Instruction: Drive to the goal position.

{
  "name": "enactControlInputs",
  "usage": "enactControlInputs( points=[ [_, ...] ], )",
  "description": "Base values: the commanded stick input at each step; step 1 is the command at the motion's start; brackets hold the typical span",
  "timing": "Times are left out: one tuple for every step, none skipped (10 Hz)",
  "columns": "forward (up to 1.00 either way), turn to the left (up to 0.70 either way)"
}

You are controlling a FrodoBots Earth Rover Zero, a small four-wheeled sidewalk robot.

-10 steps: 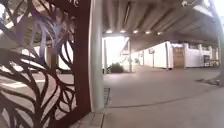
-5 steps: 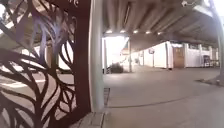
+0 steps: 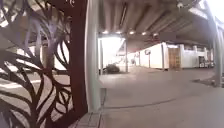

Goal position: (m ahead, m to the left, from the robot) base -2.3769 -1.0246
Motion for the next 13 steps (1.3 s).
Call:
enactControlInputs(
  points=[
    [0.70, -0.35],
    [0.70, -0.35],
    [0.70, -0.35],
    [0.70, -0.35],
    [0.70, -0.35],
    [0.68, -0.36],
    [0.18, -0.61],
    [0.00, -0.70],
    [0.00, -0.70],
    [0.00, -0.70],
    [0.00, -0.70],
    [0.00, -0.70],
    [0.00, -0.70]
  ],
)
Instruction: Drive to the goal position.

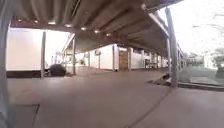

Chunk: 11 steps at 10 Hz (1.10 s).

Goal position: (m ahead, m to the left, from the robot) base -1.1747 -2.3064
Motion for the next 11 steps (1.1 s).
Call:
enactControlInputs(
  points=[
    [0.00, -0.70],
    [0.00, -0.70],
    [0.00, -0.70],
    [0.00, -0.70],
    [0.00, -0.70],
    [0.00, -0.70],
    [0.00, -0.70],
    [0.00, -0.70],
    [0.00, -0.70],
    [0.00, -0.70],
    [0.00, -0.70]
  ],
)
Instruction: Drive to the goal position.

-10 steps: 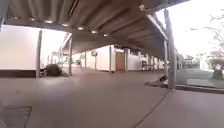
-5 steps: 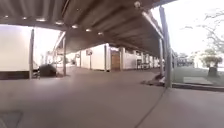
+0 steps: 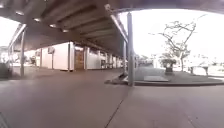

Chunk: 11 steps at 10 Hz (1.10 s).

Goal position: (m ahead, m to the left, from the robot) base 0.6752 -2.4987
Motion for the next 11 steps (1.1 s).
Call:
enactControlInputs(
  points=[
    [0.00, -0.70],
    [0.00, -0.70],
    [0.00, -0.70],
    [0.00, -0.70],
    [0.00, -0.70],
    [0.00, -0.70],
    [0.00, -0.70],
    [0.00, -0.16],
    [0.00, 0.00],
    [0.00, 0.00],
    [0.00, 0.00]
  ],
)
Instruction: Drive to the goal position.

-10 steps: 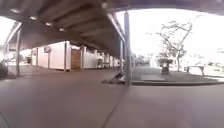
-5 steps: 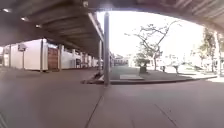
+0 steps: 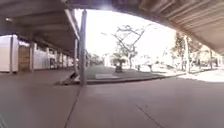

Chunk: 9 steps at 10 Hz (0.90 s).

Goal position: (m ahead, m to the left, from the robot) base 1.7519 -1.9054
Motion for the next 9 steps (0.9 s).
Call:
enactControlInputs(
  points=[
    [0.00, 0.00],
    [0.00, 0.00],
    [0.00, 0.00],
    [0.00, 0.00],
    [0.06, 0.00],
    [0.47, 0.00],
    [0.66, 0.00],
    [0.70, 0.00],
    [0.70, -0.13]
  ],
)
